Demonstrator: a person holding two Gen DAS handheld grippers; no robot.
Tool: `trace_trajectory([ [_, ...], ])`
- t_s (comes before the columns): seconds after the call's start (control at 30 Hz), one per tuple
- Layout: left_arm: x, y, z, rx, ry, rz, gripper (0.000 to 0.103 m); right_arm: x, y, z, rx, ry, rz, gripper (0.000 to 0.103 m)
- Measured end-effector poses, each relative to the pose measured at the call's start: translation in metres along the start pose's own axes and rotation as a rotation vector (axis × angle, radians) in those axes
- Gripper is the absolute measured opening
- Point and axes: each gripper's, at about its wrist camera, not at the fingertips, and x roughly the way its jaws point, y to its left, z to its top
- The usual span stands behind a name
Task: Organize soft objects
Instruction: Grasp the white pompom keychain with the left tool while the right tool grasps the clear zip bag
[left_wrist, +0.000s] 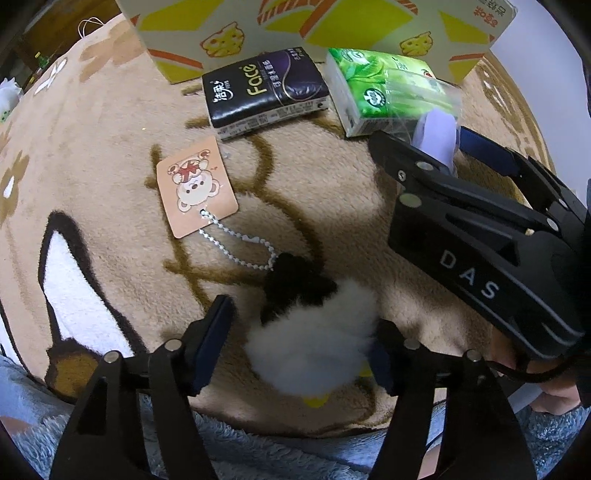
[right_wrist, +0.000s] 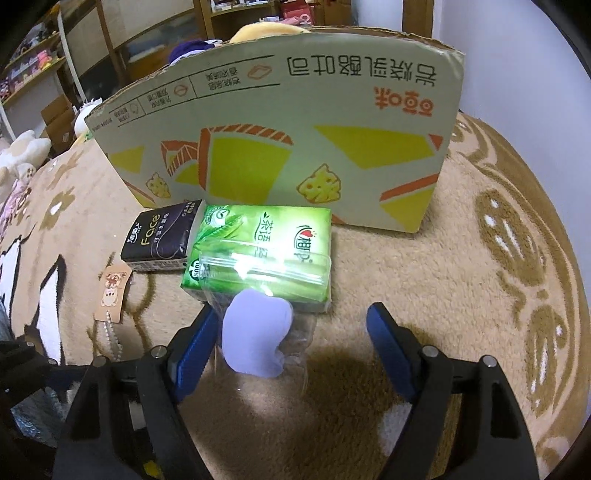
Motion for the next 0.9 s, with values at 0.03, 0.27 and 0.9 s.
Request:
trace_trajectory([
  [0.03,0.000,-0.001,-0.001,0.004,0.000,0.005,0.067,0.001,0.001,0.000,-0.002,-0.002,-0.002,0.085],
  [0.27,-0.002,-0.008,-0.006,0.025,-0.018,0.047,0.036,0.002,0.003,0.001,-0.007,-0.017,-0.033,0.069],
  [0.9,-0.063,-0.002,-0.008,-0.020,-0.315,0.118,0.033,-0.052,-0.023,0.004,0.085,-0.126,0.003,0.044],
])
